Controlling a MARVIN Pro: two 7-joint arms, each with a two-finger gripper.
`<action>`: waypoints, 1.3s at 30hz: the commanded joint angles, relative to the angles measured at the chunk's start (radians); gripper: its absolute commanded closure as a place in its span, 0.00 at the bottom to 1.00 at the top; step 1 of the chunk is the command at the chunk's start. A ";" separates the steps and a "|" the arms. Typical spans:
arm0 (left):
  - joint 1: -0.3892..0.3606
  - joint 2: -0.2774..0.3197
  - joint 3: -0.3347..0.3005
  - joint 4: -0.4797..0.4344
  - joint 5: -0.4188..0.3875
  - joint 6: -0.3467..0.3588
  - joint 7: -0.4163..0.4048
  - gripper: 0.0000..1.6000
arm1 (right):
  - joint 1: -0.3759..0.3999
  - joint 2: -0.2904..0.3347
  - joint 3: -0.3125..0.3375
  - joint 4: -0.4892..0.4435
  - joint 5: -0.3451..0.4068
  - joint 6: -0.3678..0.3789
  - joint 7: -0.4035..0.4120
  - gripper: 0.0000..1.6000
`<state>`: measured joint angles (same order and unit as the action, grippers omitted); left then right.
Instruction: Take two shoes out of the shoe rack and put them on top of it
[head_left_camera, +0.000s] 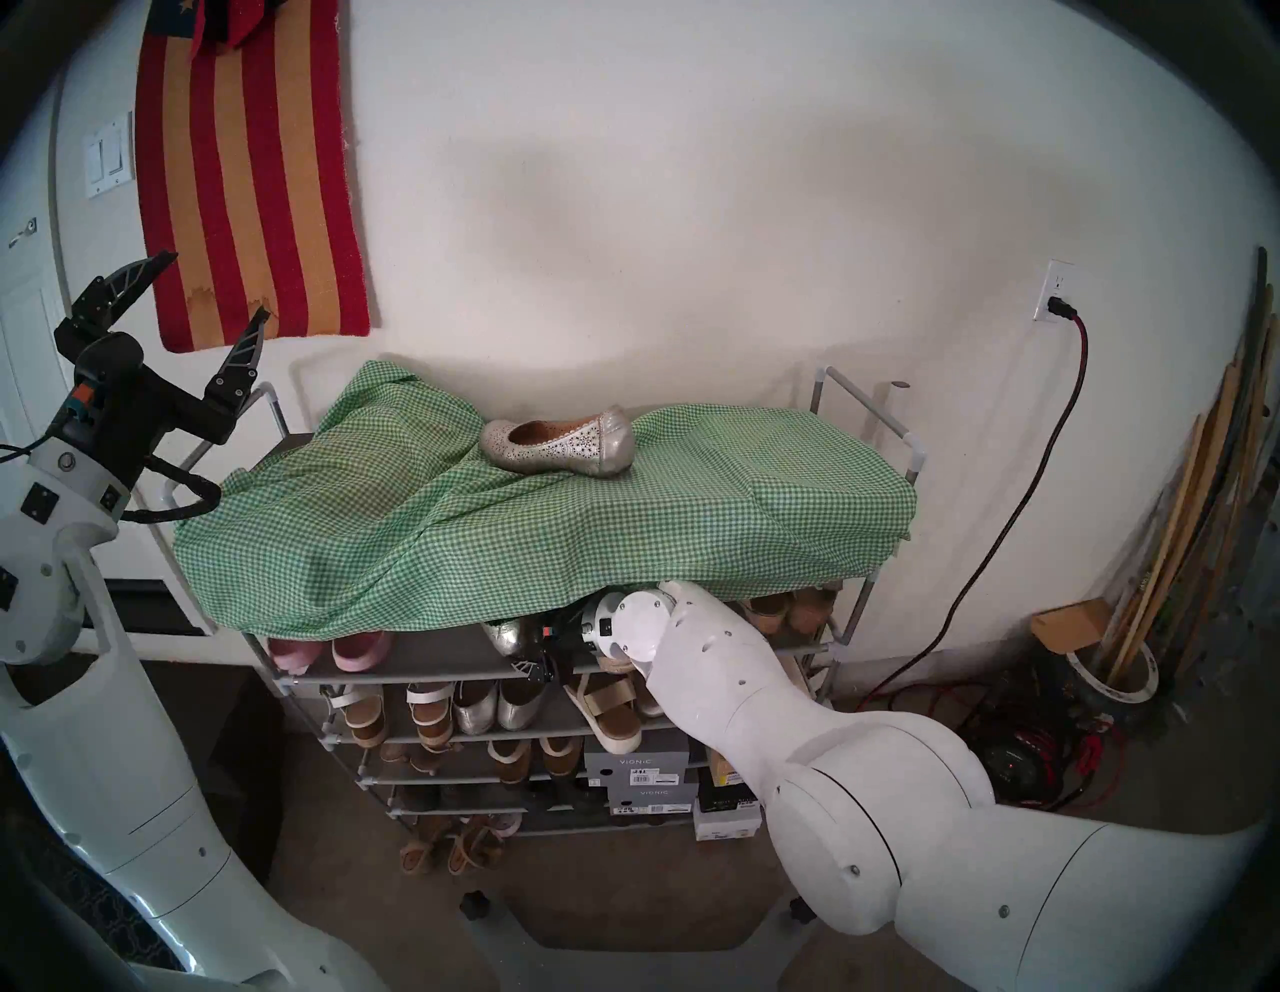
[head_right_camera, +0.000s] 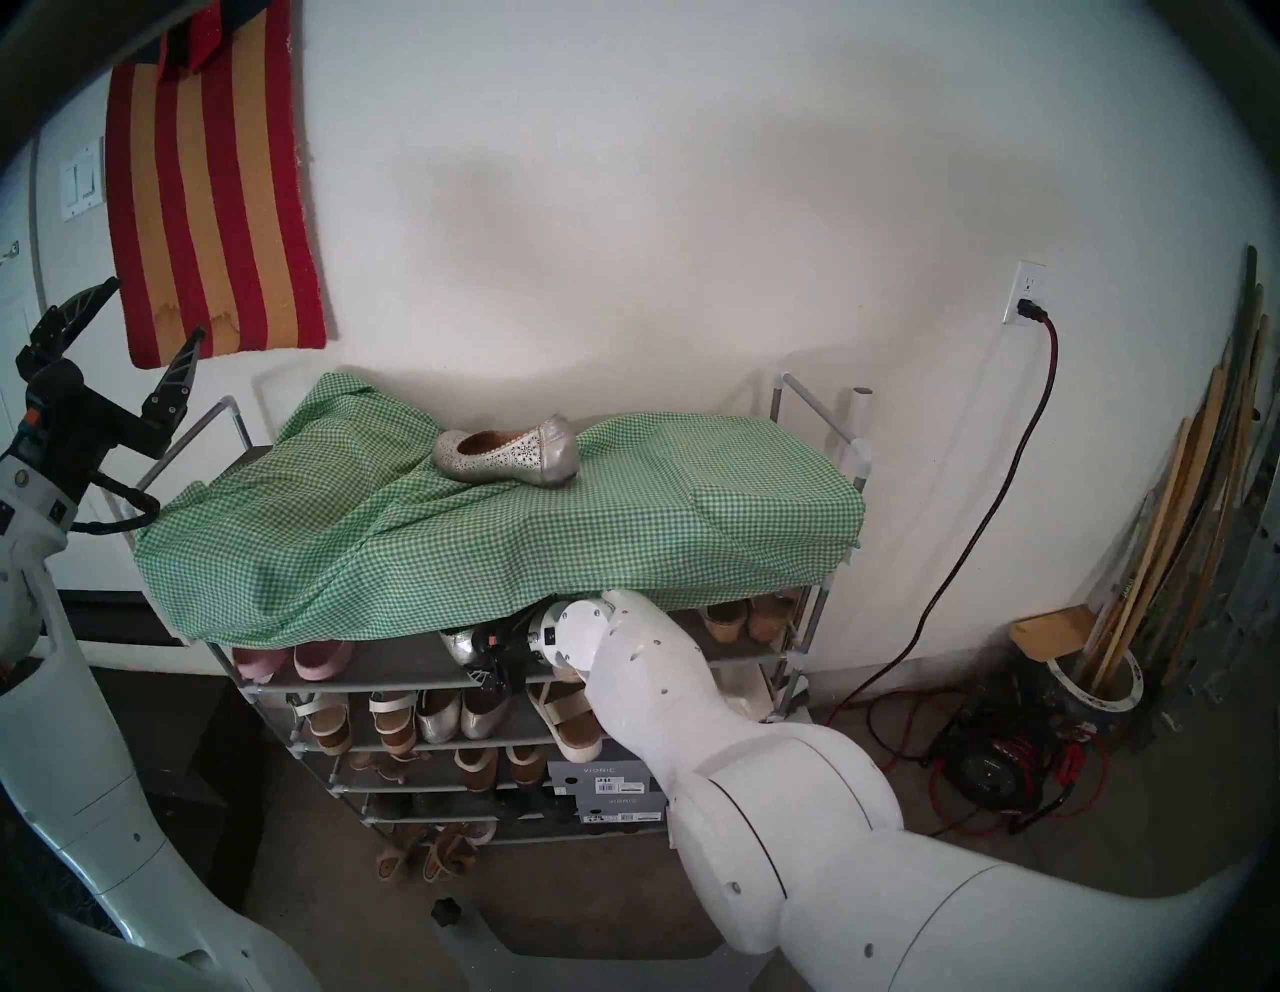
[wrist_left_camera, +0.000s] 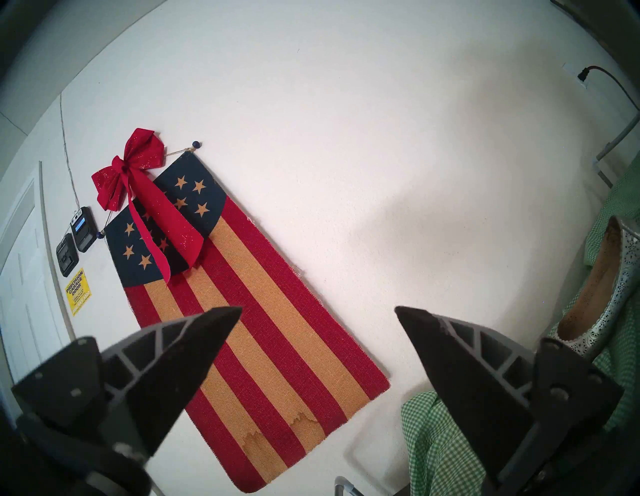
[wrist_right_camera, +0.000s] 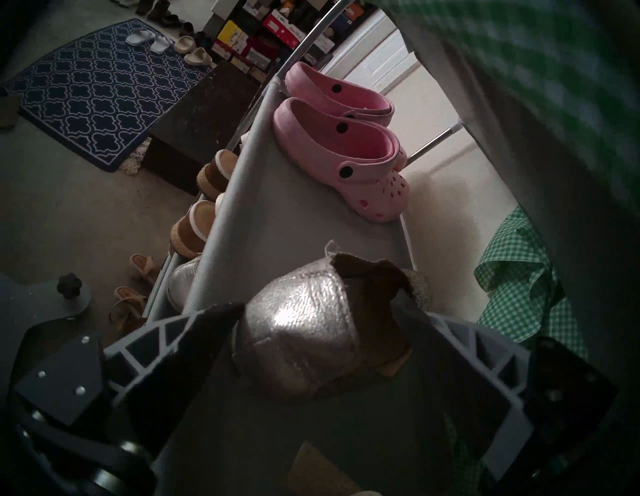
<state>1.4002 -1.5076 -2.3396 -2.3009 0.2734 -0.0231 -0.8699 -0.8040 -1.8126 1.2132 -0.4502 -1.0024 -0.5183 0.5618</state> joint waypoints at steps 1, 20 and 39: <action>0.001 0.001 0.002 -0.001 0.001 -0.002 -0.002 0.00 | 0.113 -0.026 0.010 0.007 0.015 -0.010 0.057 0.00; -0.001 -0.001 0.001 -0.001 0.003 -0.002 -0.005 0.00 | 0.167 -0.045 0.050 0.046 0.044 -0.032 0.187 1.00; -0.004 -0.004 0.000 -0.001 0.005 -0.003 -0.009 0.00 | 0.163 -0.063 0.114 0.074 0.111 -0.163 0.230 1.00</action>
<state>1.3946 -1.5131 -2.3418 -2.3008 0.2775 -0.0233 -0.8768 -0.7093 -1.8399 1.3124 -0.3305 -0.9216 -0.6042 0.7805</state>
